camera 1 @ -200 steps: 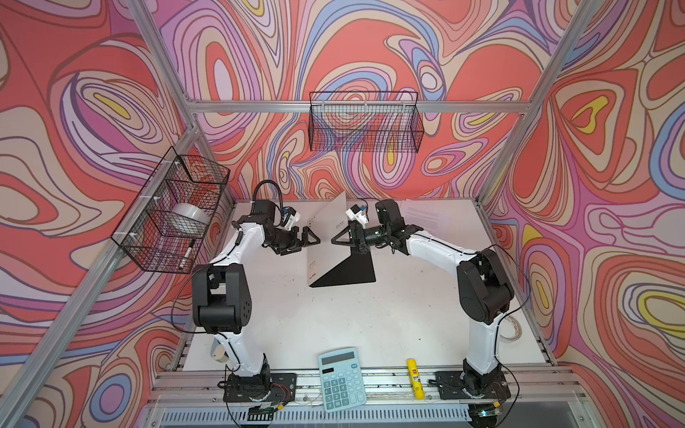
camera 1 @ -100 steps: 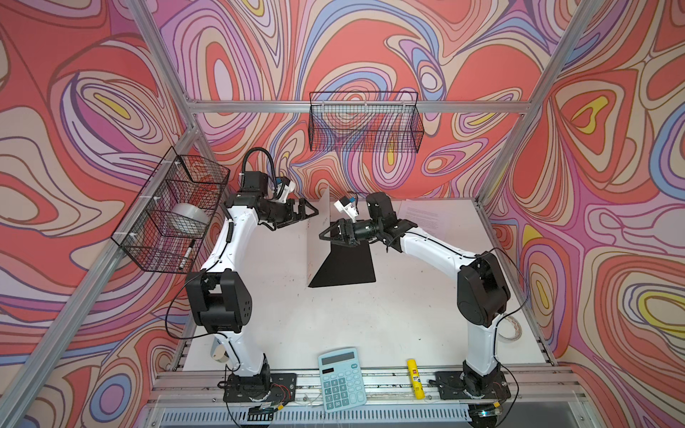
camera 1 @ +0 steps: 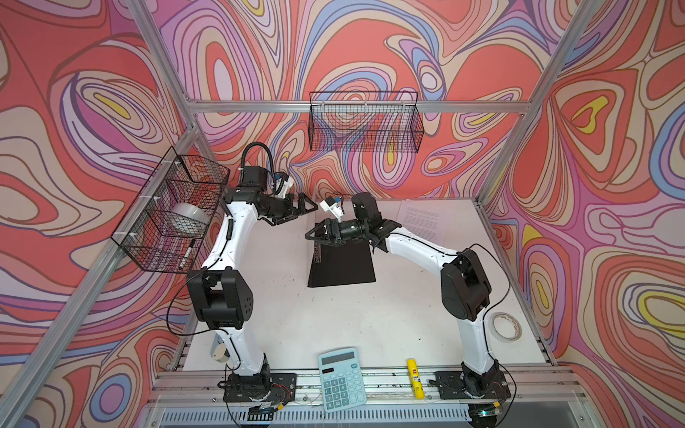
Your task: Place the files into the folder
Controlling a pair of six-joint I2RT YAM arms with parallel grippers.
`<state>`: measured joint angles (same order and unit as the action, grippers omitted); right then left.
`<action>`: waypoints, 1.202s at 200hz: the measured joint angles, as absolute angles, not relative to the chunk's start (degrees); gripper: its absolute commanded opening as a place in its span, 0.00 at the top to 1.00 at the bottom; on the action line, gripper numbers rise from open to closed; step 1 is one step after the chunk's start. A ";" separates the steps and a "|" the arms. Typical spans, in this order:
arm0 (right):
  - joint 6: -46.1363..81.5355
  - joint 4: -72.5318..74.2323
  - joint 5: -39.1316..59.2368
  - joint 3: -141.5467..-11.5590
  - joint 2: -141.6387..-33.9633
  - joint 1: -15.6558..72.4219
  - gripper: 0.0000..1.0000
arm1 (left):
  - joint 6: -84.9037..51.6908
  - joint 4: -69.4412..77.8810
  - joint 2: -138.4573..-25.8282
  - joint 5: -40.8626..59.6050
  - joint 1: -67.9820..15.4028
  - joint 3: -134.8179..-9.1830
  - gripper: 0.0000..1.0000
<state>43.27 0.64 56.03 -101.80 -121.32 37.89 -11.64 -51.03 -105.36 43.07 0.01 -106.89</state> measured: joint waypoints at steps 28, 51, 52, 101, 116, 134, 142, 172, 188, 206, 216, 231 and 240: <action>45.12 2.70 56.55 -103.37 -122.72 39.09 0.02 | -11.60 -51.33 -105.36 39.77 -0.05 -106.87 0.00; 47.35 5.63 57.12 -104.20 -123.74 39.77 0.02 | -11.35 -51.81 -105.36 36.75 -0.05 -106.85 0.00; 47.59 5.85 57.23 -104.22 -123.83 39.79 0.02 | -11.35 -51.83 -105.36 36.60 -0.05 -106.83 0.00; 51.81 10.87 58.43 -104.36 -126.17 40.38 0.02 | -10.94 -52.62 -105.82 30.65 -0.05 -106.52 0.18; 52.25 11.14 58.61 -104.36 -126.21 40.49 0.02 | -10.74 -52.77 -105.89 29.26 -0.05 -105.97 0.26; 52.62 11.68 58.87 -104.36 -126.21 40.53 0.02 | -10.72 -52.99 -105.95 27.79 -0.05 -105.36 0.39; 52.64 11.79 58.98 -104.36 -126.21 40.56 0.02 | -10.72 -53.01 -106.02 27.31 -0.05 -105.21 0.44; 52.66 12.47 59.22 -104.27 -126.21 40.58 0.02 | -10.68 -53.04 -106.61 26.20 -0.14 -105.08 0.63; 52.80 12.51 59.40 -104.25 -126.21 40.58 0.02 | -10.52 -53.10 -106.76 24.91 -0.47 -104.88 0.71; 52.86 12.93 59.44 -104.03 -126.21 40.58 0.02 | -10.26 -53.32 -106.80 23.42 -0.78 -104.86 0.82; 52.66 13.15 59.40 -103.44 -126.08 40.58 0.02 | -10.09 -53.49 -106.80 22.83 -0.86 -104.86 0.88; 51.07 11.33 59.13 -102.17 -125.56 40.58 0.02 | -10.07 -53.67 -106.78 21.71 -0.93 -104.68 0.94; 48.84 8.38 58.11 -101.38 -124.90 40.58 0.02 | -9.85 -53.63 -106.65 21.02 -0.93 -104.36 0.98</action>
<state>48.84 8.38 58.11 -101.38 -124.90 40.58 -9.85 -53.63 -106.65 21.02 -0.93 -104.36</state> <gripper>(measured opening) 0.980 0.096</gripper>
